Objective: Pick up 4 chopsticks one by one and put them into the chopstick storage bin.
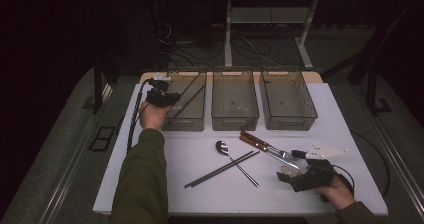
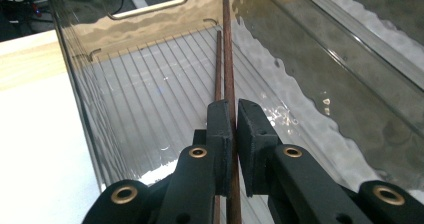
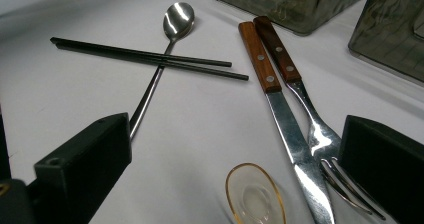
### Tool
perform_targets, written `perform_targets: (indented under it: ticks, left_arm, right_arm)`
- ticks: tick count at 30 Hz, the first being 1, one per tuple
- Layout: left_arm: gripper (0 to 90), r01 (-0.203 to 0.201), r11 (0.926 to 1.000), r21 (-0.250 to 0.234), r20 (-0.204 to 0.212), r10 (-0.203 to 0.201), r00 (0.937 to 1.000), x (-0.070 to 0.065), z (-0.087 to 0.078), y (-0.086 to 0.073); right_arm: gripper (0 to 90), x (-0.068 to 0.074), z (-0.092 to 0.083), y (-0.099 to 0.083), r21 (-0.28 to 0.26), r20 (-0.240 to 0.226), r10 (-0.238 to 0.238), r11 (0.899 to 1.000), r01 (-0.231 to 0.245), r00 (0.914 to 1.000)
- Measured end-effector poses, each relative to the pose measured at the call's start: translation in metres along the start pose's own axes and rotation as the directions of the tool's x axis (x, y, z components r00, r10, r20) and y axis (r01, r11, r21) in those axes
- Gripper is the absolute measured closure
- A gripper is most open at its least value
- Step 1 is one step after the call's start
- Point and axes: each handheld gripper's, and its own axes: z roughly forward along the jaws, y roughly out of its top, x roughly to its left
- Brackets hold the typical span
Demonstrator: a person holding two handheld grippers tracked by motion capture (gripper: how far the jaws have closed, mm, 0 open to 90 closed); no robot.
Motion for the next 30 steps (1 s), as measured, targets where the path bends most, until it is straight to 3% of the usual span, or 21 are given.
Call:
perform_targets:
  ticks: [4, 9, 14, 19, 30]
  left_arm:
    - [83.0, 0.003, 1.0000, 0.005, -0.005, -0.003, 1.0000, 0.000, 0.002, -0.002]
    - [70.8, 0.005, 0.9999, 0.014, -0.019, -0.004, 0.9998, 0.001, 0.002, -0.005]
    - [62.7, -0.006, 1.0000, 0.004, -0.002, 0.006, 1.0000, -0.001, -0.003, -0.007]
    - [55.7, 0.001, 0.9996, -0.030, 0.049, 0.001, 0.9988, -0.004, -0.014, -0.008]
    - [42.5, -0.086, 0.9954, -0.044, 0.107, 0.090, 0.9902, -0.020, -0.040, -0.013]
  right_arm:
    - [0.6, 0.000, 0.000, 0.000, -0.001, 0.000, 0.001, 1.000, -0.001, 1.0000]
    - [0.6, 0.000, 0.000, 0.000, 0.000, 0.000, -0.001, 1.000, 0.001, 1.0000]
    - [0.6, 0.000, 0.001, 0.000, 0.002, 0.000, -0.001, 1.000, 0.001, 1.0000]
    - [0.6, 0.000, 0.001, 0.000, 0.005, 0.002, -0.001, 1.000, 0.001, 1.0000]
    - [0.6, 0.000, 0.002, 0.000, 0.010, 0.008, -0.004, 1.000, 0.004, 1.0000]
